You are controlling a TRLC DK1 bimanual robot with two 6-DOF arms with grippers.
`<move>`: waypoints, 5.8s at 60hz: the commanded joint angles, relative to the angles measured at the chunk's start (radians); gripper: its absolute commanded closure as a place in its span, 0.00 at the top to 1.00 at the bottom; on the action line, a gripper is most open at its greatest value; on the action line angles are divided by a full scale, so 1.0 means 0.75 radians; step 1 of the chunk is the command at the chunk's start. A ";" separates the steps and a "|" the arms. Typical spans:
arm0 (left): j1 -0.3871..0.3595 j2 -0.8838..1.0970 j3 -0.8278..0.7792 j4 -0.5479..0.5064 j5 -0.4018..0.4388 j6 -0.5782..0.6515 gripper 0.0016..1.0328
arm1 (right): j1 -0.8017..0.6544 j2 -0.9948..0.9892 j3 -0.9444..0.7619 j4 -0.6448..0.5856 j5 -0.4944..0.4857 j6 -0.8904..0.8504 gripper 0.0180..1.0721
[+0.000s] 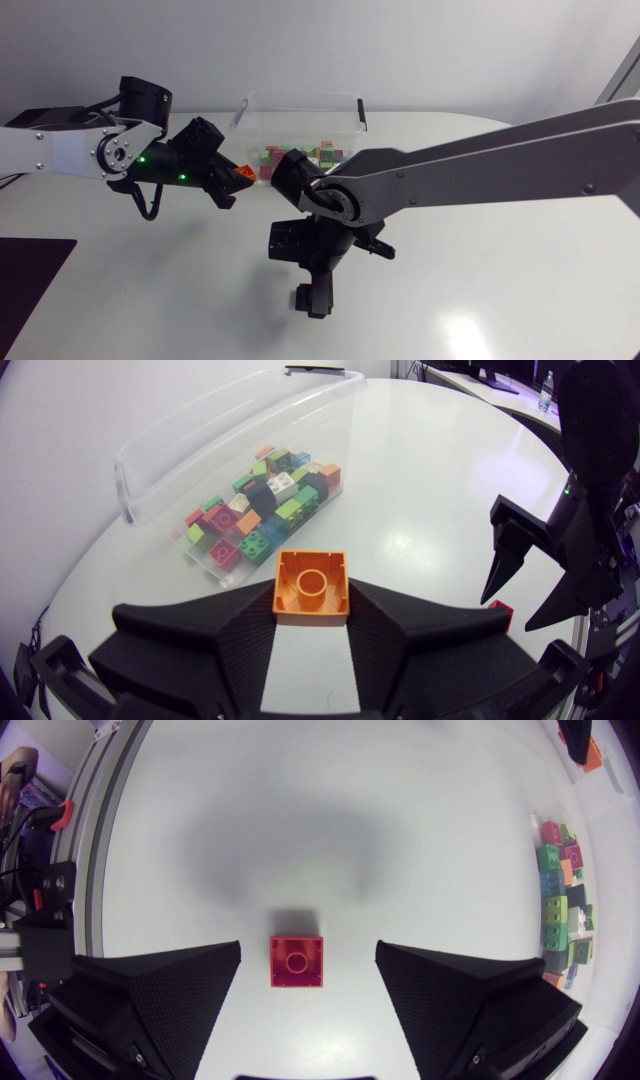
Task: Place the duplo bricks in the container
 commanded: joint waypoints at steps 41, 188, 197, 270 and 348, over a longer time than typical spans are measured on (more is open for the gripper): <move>0.014 0.104 0.435 -0.205 0.008 0.047 0.32 | 0.068 0.170 -0.011 -0.005 0.078 0.040 0.74; -0.049 0.546 1.059 -0.092 -0.391 -0.389 0.96 | -0.327 -0.318 0.343 -0.183 0.127 0.122 0.24; -0.039 0.388 0.908 -0.064 -0.403 -0.387 0.96 | -0.386 -0.271 0.431 -0.091 0.099 0.192 0.24; 0.149 -0.434 0.014 0.186 -0.354 -0.413 0.96 | -0.560 0.393 0.903 0.568 0.013 0.499 0.96; 0.272 -1.266 -0.610 0.213 -0.354 -0.438 0.96 | -0.916 -1.357 -0.674 0.915 0.545 0.505 0.96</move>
